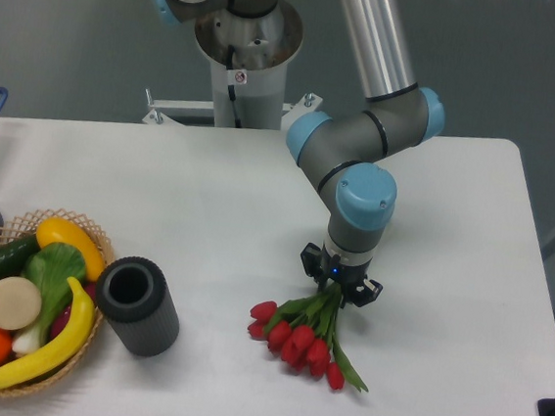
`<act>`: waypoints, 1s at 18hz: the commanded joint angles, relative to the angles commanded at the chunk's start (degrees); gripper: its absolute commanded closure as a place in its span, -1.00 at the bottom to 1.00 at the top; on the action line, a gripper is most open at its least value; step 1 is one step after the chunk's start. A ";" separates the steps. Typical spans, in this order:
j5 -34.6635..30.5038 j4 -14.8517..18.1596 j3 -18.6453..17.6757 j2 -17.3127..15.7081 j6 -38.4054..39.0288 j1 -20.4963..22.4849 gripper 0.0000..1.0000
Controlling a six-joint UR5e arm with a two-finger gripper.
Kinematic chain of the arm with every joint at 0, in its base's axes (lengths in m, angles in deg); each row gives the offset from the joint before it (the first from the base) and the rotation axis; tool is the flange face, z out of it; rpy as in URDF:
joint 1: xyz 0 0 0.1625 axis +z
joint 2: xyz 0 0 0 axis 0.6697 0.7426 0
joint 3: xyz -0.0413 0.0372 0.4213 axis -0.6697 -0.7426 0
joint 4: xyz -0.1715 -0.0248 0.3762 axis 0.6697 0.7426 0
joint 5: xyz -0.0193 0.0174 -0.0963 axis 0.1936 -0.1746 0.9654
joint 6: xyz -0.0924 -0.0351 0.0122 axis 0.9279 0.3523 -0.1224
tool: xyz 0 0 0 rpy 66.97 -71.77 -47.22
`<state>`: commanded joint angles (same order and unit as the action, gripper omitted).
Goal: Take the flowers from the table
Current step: 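Close the gripper around the tulip stems, then lift the red tulip bunch up off the table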
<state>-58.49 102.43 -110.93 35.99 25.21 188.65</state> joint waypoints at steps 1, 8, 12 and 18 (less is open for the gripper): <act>0.35 0.09 0.09 -0.26 0.00 0.09 1.00; 4.91 0.88 1.49 -2.81 3.51 0.96 1.00; 4.92 6.39 3.33 -5.89 3.34 3.24 1.00; 4.66 26.70 17.48 -4.40 1.59 5.27 1.00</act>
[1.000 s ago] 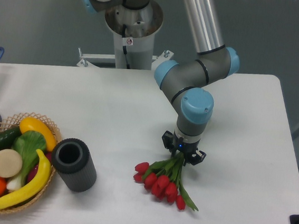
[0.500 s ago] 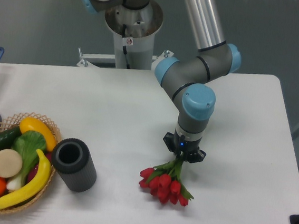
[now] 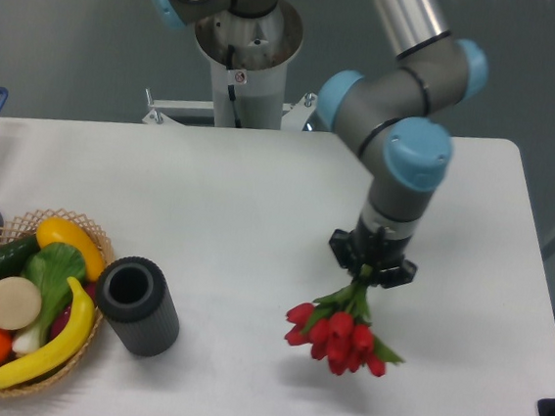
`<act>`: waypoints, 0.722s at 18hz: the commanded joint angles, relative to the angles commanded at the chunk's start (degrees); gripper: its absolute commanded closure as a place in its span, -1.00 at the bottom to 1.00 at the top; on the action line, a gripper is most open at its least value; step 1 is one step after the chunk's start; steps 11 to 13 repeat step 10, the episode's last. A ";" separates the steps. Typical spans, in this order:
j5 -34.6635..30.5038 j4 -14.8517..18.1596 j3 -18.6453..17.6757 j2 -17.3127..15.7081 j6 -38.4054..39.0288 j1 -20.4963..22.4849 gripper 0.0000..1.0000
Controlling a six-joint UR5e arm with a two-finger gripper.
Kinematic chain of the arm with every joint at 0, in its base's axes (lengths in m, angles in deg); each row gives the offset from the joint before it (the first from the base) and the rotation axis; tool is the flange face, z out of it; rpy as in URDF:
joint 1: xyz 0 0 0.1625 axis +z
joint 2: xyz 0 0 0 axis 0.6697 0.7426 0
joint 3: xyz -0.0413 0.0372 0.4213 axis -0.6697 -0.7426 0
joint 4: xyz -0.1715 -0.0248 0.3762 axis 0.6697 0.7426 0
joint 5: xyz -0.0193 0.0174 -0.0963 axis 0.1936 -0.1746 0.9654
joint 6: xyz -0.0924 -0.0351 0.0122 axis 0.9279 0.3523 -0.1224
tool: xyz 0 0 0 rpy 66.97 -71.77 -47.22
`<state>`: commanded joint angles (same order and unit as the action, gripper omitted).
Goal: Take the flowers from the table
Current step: 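Lift the red tulip bunch up off the table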
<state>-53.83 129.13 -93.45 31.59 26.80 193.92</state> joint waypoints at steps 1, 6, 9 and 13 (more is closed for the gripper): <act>0.00 0.54 0.71 0.18 -1.84 0.09 1.00; -3.33 2.20 1.85 0.00 -8.00 0.17 1.00; -3.52 5.81 4.49 0.27 -10.46 0.26 1.00; -3.60 6.25 4.67 0.27 -10.91 0.26 1.00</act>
